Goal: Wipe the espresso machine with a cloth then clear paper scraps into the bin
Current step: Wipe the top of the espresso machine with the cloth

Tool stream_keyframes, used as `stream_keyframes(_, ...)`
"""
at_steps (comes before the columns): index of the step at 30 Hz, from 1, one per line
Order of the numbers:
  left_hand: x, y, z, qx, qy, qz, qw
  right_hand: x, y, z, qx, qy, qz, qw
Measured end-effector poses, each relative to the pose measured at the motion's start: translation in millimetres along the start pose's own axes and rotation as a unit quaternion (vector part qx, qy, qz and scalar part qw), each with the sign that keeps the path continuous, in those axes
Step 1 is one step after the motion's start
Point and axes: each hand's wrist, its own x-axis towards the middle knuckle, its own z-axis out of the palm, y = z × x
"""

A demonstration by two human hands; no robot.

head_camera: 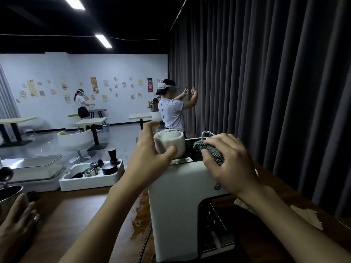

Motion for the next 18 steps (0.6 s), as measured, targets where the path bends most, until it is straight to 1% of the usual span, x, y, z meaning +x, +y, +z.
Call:
stream_keyframes(5,3.7,-0.7,-1.5,-0.013,0.037,-0.012,0.999,0.2,0.0,0.3,-0.001,-0.001,0.001,1.0)
stream_keyframes(10,3.4,0.7,-4.8,-0.014,0.002,-0.01,1.0,0.1,0.1,0.5,-0.004,0.003,-0.002,1.0)
stream_keyframes(13,3.9,1.5,-1.5,-0.001,0.019,0.003,1.0,0.1,-0.1,0.3,-0.002,0.0,0.0,1.0)
stream_keyframes(15,5.0,2.7,-1.9,-0.004,0.028,-0.003,1.0,0.0,-0.3,0.2,-0.002,-0.003,0.003,1.0)
stream_keyframes(18,7.6,2.6,-5.6,-0.016,0.003,-0.008,1.0,0.1,-0.6,0.1,-0.003,-0.002,0.004,1.0)
